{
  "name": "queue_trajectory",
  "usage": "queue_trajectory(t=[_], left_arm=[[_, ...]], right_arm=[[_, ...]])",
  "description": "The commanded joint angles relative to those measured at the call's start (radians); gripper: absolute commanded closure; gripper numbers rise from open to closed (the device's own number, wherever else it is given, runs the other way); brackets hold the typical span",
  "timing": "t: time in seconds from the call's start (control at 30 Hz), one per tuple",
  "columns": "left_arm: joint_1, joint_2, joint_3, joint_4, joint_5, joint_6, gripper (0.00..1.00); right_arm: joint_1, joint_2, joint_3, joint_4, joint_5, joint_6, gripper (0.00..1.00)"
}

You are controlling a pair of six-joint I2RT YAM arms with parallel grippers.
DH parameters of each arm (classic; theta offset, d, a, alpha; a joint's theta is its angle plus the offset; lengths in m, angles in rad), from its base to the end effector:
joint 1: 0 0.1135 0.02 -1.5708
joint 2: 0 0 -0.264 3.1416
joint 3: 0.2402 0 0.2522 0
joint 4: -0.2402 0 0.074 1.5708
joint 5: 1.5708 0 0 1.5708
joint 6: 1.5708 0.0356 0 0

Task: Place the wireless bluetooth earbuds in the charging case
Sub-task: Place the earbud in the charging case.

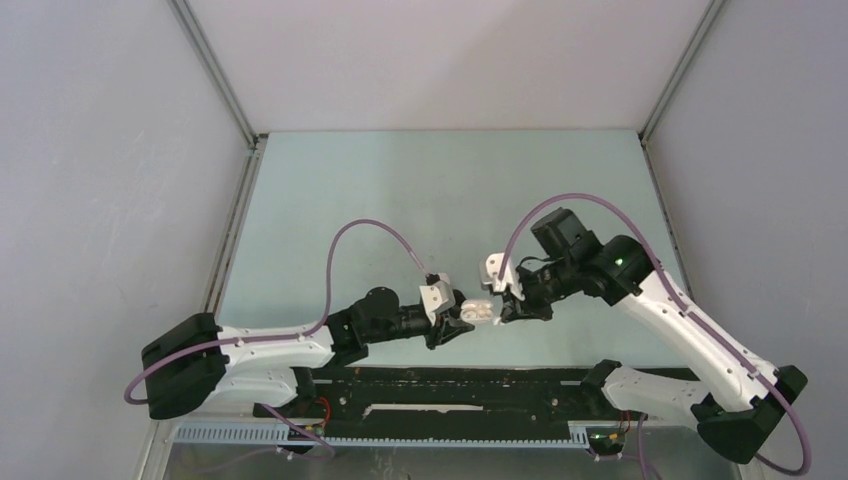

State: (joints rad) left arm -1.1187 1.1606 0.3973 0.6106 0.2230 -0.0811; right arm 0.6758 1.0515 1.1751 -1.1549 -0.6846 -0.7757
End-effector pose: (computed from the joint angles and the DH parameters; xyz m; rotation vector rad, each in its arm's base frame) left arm 0.0980 -0.2199 0.2131 1.0629 1.5061 -1.0583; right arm 0.1239 0.1282 0.3453 -1.8071 1.6729 0.8383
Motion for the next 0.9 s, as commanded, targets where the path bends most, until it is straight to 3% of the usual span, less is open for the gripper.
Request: queue_trajectory(t=[0.0, 0.33, 0.87], left_arm=[[0.005, -0.003, 0.062, 0.025, 0.043, 0.028, 0.99], [0.003, -0.016, 0.066, 0.008, 0.065, 0.034, 0.98], [0.003, -0.022, 0.057, 0.048, 0.084, 0.009, 0.98]], right_arm=[[0.113, 0.024, 0.026, 0.035, 0.106, 0.075, 1.0], [0.149, 0.068, 0.021, 0.11, 0.228, 0.116, 1.0], [0.167, 0.102, 0.021, 0.108, 0.218, 0.117, 1.0]])
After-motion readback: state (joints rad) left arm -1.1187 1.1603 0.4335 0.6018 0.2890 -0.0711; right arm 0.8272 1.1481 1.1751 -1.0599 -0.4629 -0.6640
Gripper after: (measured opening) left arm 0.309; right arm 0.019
